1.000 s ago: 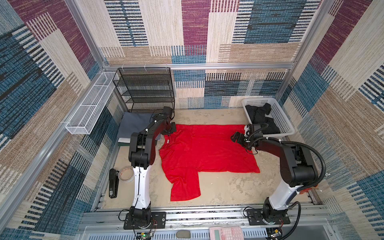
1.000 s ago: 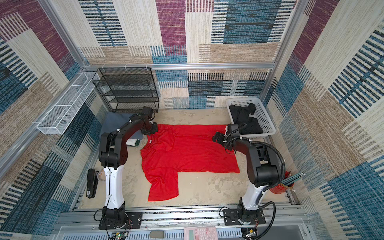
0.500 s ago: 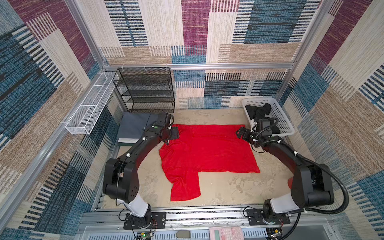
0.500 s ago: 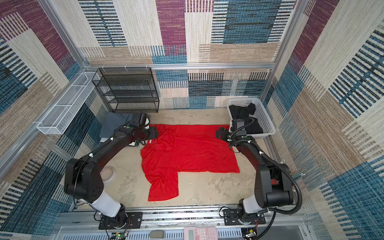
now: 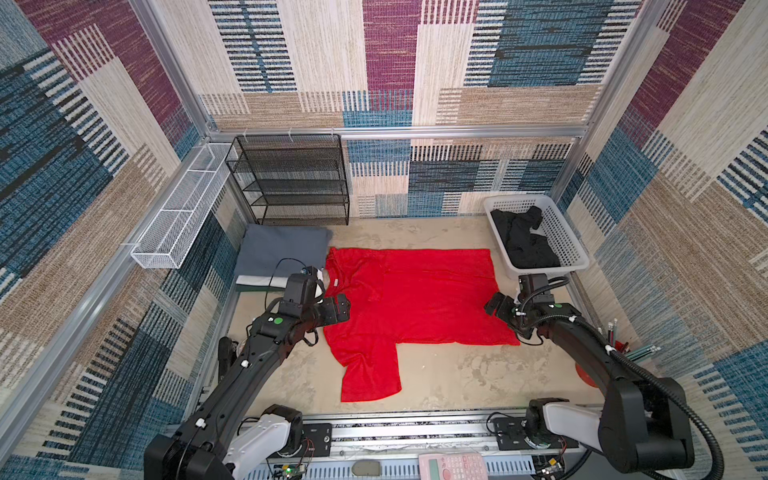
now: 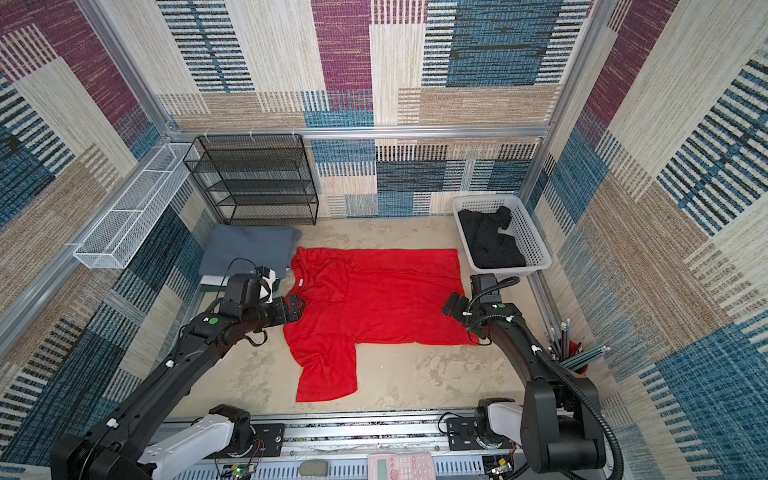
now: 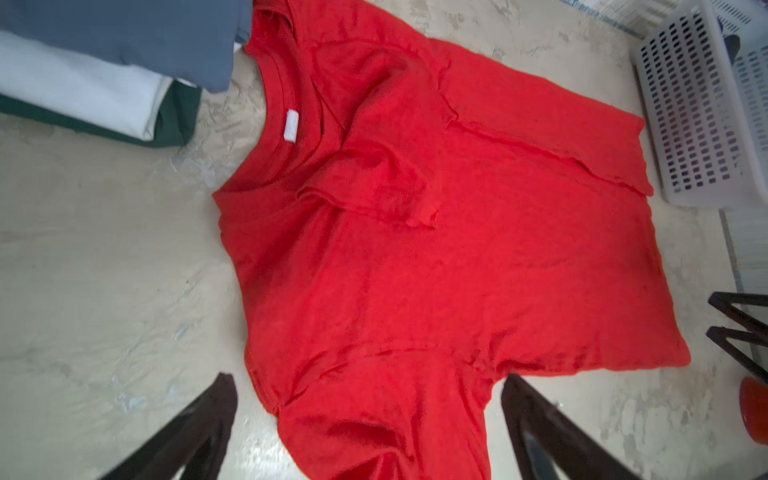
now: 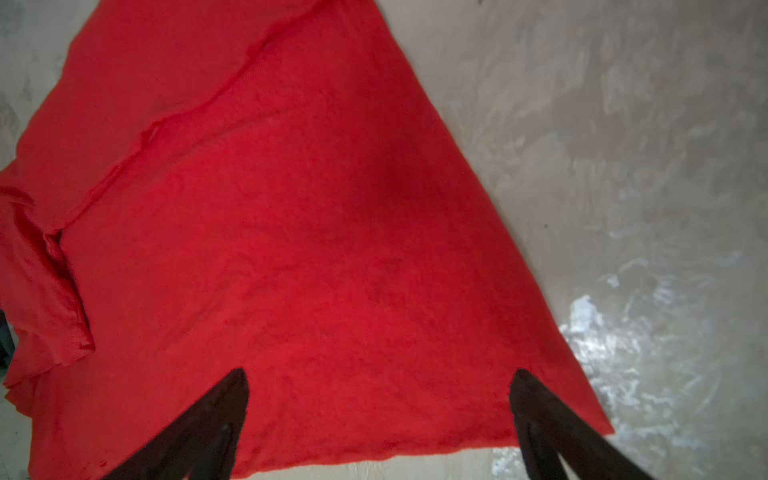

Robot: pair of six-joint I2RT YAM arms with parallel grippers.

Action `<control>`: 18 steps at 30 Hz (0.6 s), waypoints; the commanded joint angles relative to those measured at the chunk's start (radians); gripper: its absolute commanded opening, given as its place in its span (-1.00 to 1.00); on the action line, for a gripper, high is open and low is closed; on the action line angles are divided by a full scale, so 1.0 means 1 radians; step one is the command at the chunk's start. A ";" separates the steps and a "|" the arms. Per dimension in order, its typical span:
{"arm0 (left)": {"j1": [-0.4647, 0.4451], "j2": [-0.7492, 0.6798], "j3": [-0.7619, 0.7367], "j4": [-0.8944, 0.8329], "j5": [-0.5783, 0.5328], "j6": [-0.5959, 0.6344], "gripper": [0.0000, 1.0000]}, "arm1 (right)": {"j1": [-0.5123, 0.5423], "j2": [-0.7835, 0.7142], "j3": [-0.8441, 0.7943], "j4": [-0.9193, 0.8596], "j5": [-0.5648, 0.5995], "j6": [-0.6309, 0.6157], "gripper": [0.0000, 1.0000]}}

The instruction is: Fold and stack the t-shirts

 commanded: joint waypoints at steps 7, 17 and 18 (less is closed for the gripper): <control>0.001 -0.082 -0.110 -0.064 0.085 -0.027 1.00 | -0.023 -0.070 -0.064 -0.070 0.092 0.043 0.97; 0.000 -0.126 -0.222 -0.034 0.117 -0.120 0.97 | -0.028 -0.086 -0.113 -0.047 0.142 0.108 0.97; 0.000 -0.129 -0.234 -0.031 0.122 -0.126 0.95 | -0.028 -0.089 -0.125 -0.034 0.140 0.114 0.99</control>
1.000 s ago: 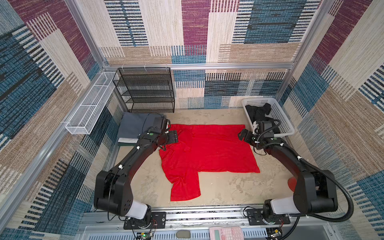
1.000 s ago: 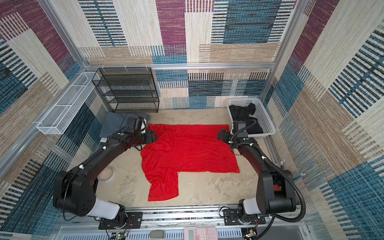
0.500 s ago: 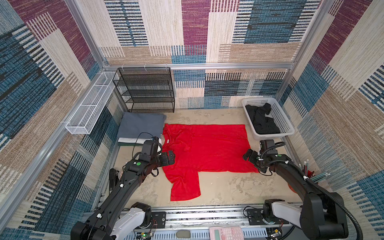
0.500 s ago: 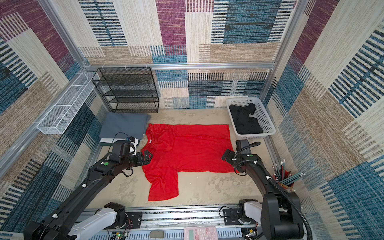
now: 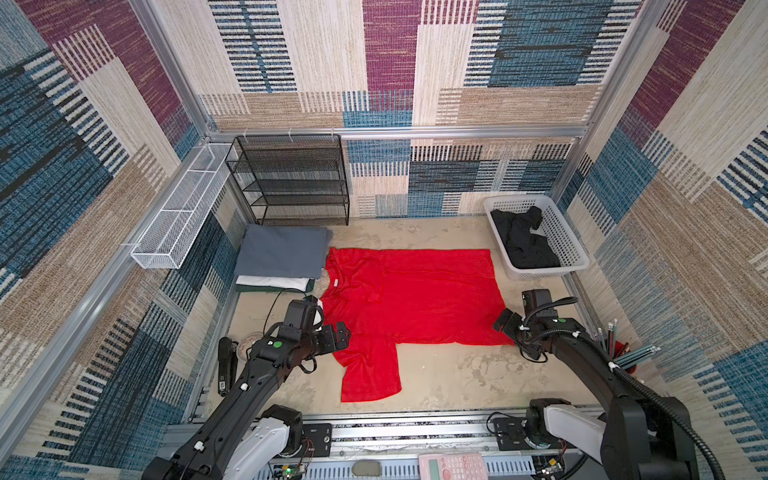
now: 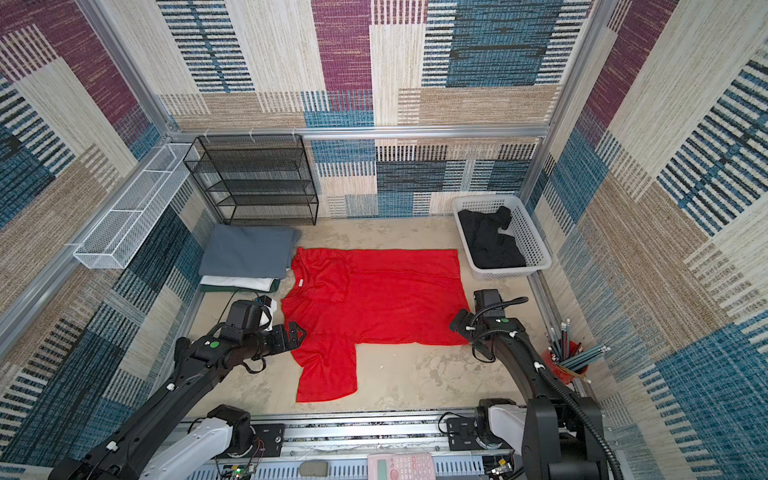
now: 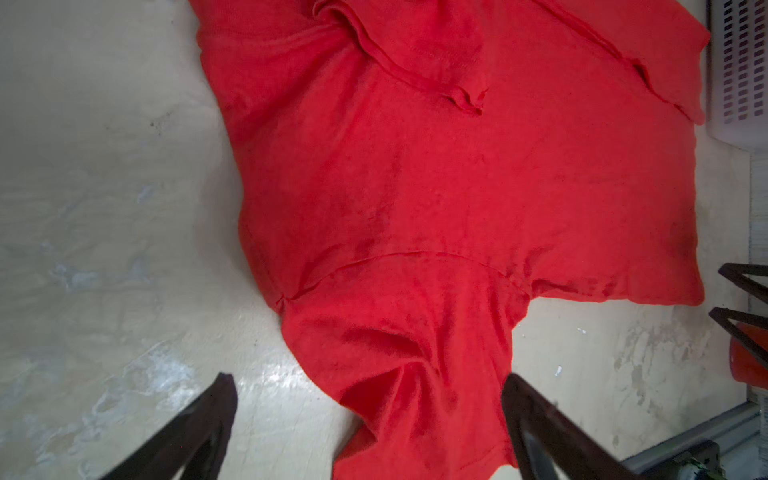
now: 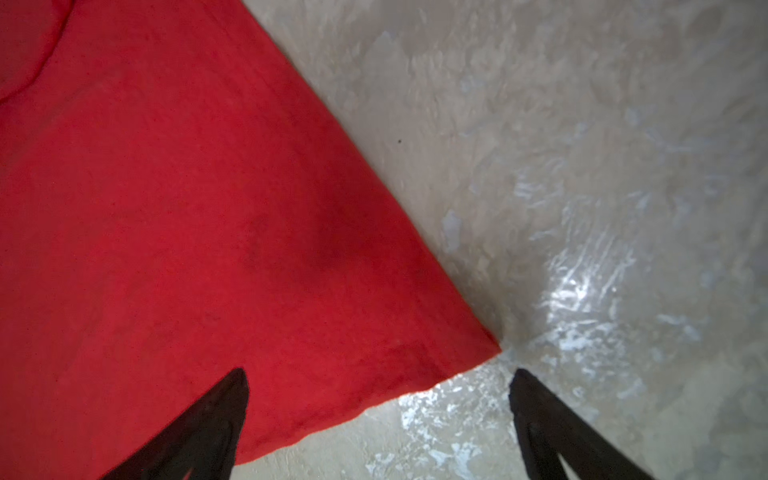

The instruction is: Fold and stack the t-shirts

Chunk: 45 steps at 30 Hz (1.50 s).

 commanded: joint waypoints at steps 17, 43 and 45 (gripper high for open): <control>-0.099 -0.020 -0.158 0.025 0.014 -0.131 0.56 | -0.001 0.008 -0.138 0.222 0.016 0.082 0.04; -0.258 0.145 -0.152 0.062 -0.047 -0.226 -0.81 | 0.001 -0.023 -0.156 0.258 -0.042 0.014 -0.94; -0.258 0.112 -0.131 0.026 -0.068 -0.213 -1.00 | 0.000 -0.031 -0.160 0.257 -0.012 0.021 -1.00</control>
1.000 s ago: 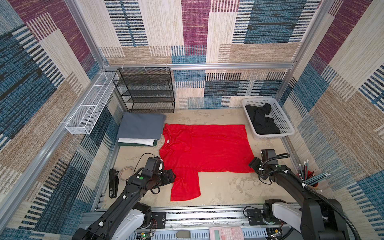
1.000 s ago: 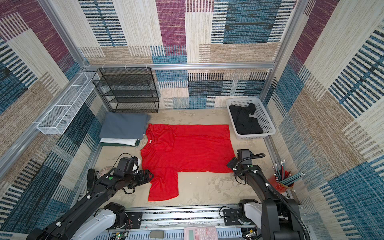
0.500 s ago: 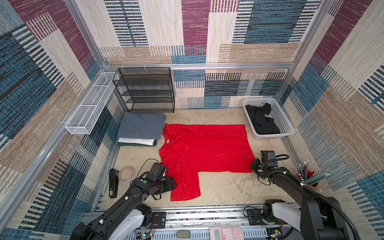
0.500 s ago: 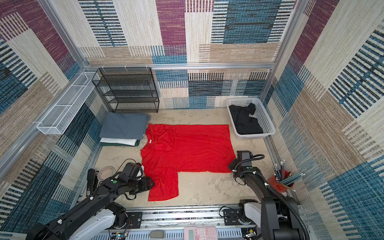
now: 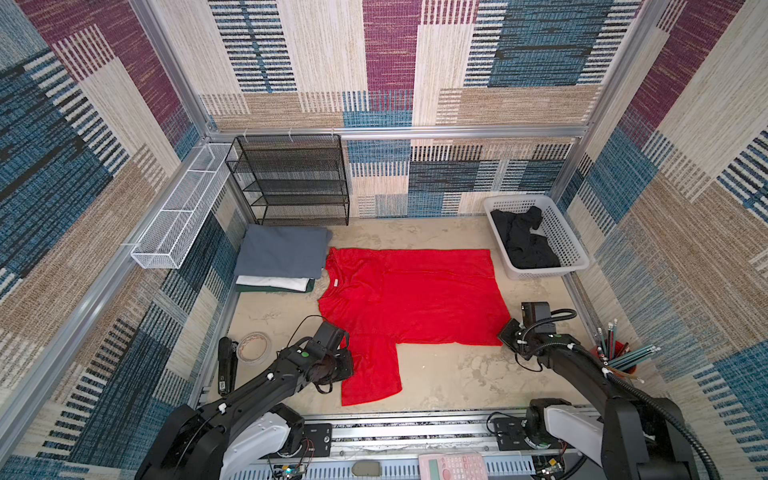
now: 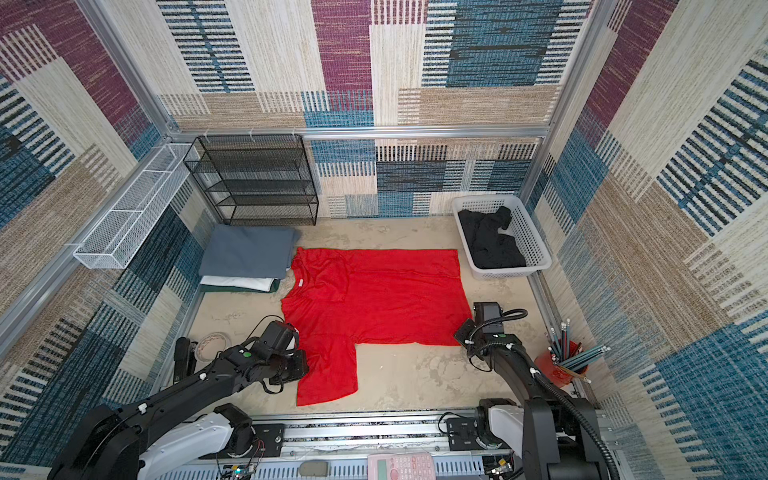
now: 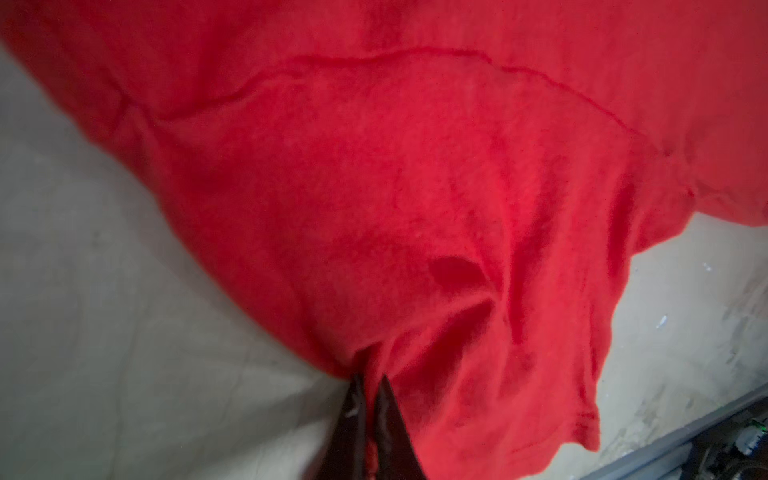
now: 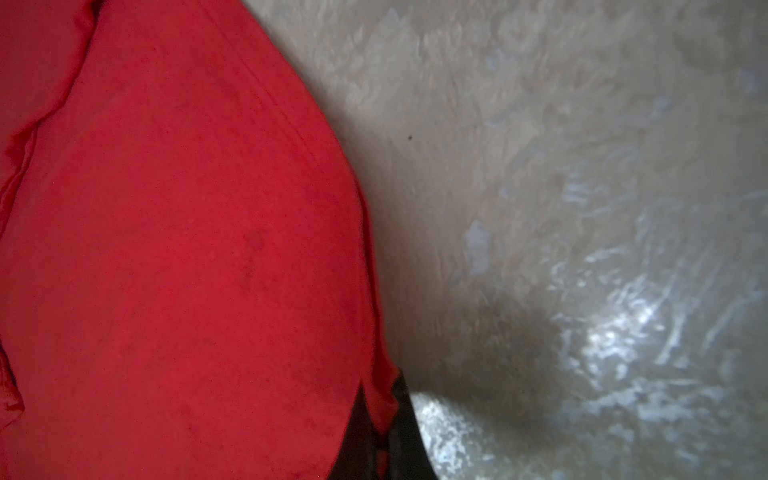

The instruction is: Fold and stack the t-shirts

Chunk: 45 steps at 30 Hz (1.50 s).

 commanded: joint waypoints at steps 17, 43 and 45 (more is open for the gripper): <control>-0.001 -0.101 0.210 -0.217 -0.060 0.050 -1.00 | 0.001 -0.044 0.006 0.012 0.017 -0.024 -1.00; -0.001 -0.350 0.263 -0.385 -0.046 -0.026 -1.00 | 0.000 -0.208 -0.013 -0.079 -0.001 -0.017 -1.00; -0.001 -0.345 0.244 -0.360 -0.040 -0.031 -1.00 | 0.001 -0.205 -0.009 -0.075 -0.007 -0.016 -1.00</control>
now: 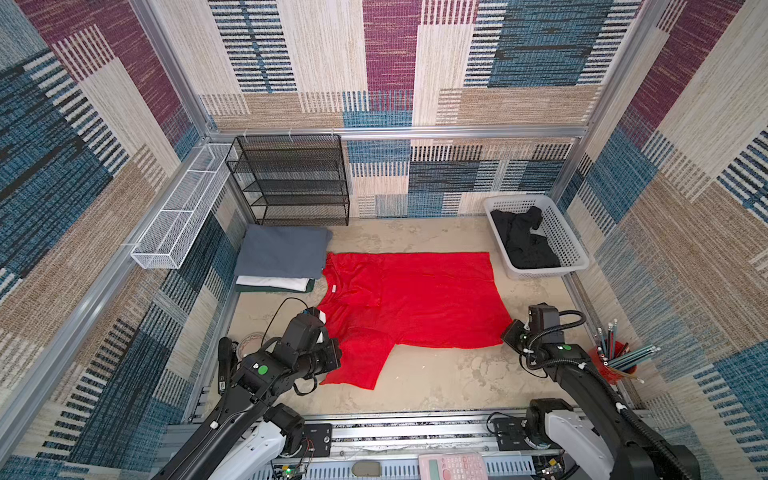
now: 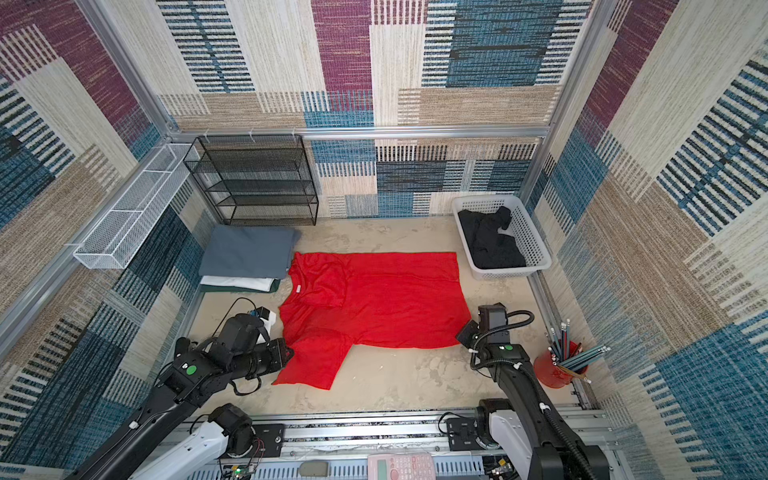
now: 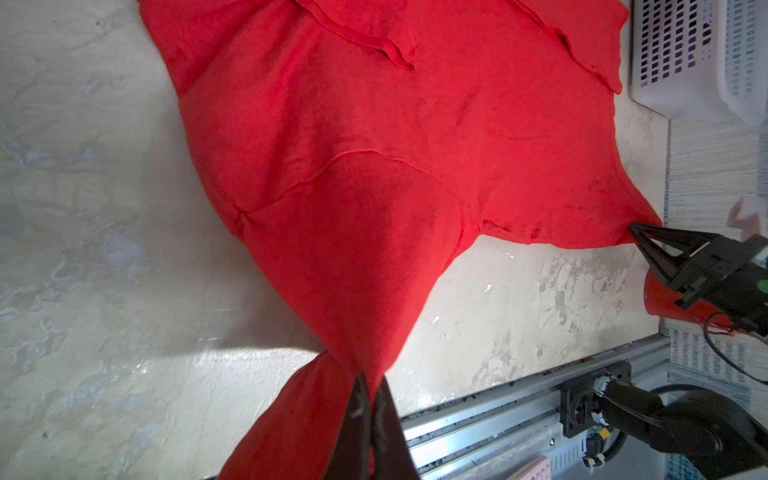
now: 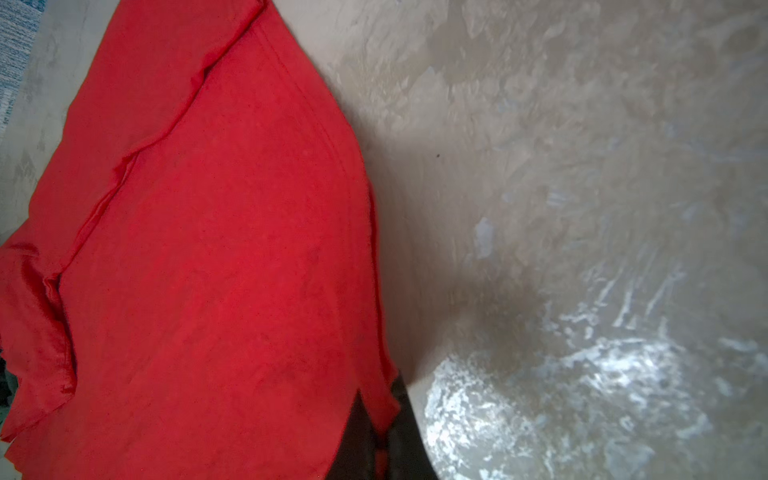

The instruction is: Fold and stack the t-shirts

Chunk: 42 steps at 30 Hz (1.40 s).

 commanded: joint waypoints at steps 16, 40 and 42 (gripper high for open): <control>0.062 0.236 0.059 0.168 0.047 0.026 -1.00 | -0.001 0.109 0.070 0.087 -0.064 0.007 -1.00; 0.318 0.433 0.119 0.332 0.283 0.083 -1.00 | 0.001 0.319 0.230 0.098 -0.102 -0.011 -1.00; 0.335 0.448 0.132 0.333 0.288 0.095 -1.00 | 0.001 0.332 0.239 0.101 -0.102 -0.014 -1.00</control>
